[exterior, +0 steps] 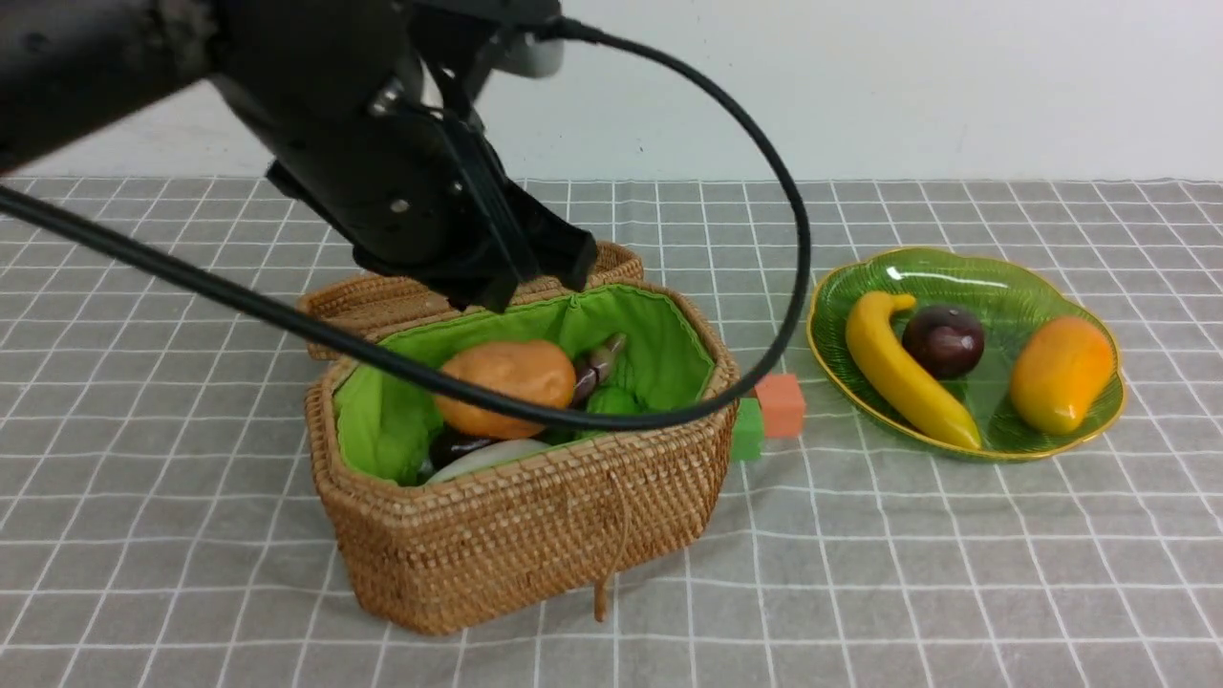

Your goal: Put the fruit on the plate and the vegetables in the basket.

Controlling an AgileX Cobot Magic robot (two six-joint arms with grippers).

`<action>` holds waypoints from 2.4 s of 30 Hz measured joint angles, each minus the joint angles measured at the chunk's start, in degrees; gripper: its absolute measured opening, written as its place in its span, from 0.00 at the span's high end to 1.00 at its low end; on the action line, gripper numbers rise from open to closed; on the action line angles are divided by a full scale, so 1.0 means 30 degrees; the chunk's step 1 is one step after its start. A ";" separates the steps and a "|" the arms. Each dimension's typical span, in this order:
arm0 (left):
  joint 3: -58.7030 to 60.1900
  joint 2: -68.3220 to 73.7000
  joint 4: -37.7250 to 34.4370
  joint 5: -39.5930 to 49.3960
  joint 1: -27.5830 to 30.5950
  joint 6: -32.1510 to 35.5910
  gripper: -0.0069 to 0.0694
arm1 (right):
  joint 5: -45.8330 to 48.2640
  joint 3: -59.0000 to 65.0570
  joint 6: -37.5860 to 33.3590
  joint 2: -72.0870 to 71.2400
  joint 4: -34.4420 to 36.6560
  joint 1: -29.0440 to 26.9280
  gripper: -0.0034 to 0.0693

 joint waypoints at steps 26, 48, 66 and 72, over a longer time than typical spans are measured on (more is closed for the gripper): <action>1.3424 -1.7068 -0.1570 -0.1343 0.0000 -0.2579 0.93 | 0.0000 0.0000 0.0000 0.0000 0.0000 0.0000 0.62; 1.3879 -1.8210 -0.1642 -0.2053 0.0000 -0.2579 0.93 | 0.0000 0.0000 0.0000 0.0000 0.0000 0.0000 0.62; 2.4165 -2.5070 -0.0845 -1.6171 0.7150 -0.0545 0.92 | 0.0000 0.0000 0.0000 0.0000 0.0000 0.0000 0.62; 2.9248 -2.8959 -0.0863 -1.6832 0.9900 -0.0545 0.91 | 0.0000 0.0000 0.0000 0.0000 0.0000 0.0000 0.62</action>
